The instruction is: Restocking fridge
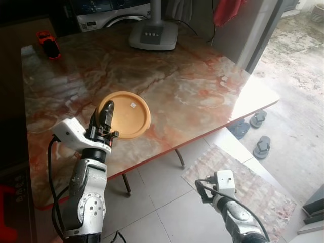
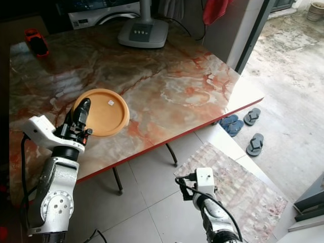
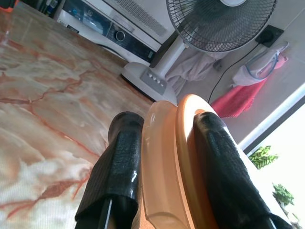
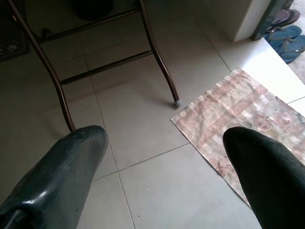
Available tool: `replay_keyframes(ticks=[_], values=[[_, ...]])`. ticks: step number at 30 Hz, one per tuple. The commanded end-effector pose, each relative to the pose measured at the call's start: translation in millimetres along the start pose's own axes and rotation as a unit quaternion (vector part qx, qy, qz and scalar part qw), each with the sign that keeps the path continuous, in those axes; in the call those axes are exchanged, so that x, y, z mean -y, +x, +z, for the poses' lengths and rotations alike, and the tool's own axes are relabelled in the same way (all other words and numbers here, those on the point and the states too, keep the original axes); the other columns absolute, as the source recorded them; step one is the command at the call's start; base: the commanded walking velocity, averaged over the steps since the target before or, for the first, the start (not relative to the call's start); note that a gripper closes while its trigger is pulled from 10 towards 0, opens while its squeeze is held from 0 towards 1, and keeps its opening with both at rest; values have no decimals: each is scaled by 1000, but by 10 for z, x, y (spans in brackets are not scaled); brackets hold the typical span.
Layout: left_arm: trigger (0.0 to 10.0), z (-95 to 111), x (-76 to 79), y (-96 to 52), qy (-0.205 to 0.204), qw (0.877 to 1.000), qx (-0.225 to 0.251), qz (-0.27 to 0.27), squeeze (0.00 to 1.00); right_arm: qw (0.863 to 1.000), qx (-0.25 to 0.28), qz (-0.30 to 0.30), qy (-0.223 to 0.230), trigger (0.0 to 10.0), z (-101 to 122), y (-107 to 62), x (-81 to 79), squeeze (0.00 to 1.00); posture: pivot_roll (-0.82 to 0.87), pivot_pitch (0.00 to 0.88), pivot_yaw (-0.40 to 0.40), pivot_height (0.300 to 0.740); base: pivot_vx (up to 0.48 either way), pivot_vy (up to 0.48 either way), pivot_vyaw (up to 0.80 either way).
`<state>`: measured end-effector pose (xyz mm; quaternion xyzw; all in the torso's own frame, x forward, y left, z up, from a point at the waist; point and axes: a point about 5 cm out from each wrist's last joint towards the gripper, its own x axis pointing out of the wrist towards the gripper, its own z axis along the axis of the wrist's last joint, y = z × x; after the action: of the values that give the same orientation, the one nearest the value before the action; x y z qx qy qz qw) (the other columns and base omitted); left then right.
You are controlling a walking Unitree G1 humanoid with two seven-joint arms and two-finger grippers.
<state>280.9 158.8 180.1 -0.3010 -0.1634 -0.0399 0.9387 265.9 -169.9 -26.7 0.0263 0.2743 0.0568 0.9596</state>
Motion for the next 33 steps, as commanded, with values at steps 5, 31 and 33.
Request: replay_keyframes(ticks=[5, 31, 33], values=[[10000, 52, 56, 32, 1, 1000, 9, -6, 0, 998, -50, -21, 13, 10000, -246, -85, 57, 0, 38, 95, -23, 740, 0, 0, 0], [10000, 49, 94, 78, -6, 1000, 8, -12, 0, 993, -113, -30, 5, 10000, -531, -201, 70, 0, 39, 71, -17, 740, 0, 0, -697], [10000, 48, 96, 79, -6, 1000, 8, -12, 0, 993, -113, -30, 4, 10000, -530, -200, 69, 0, 38, 80, -18, 740, 0, 0, -788]])
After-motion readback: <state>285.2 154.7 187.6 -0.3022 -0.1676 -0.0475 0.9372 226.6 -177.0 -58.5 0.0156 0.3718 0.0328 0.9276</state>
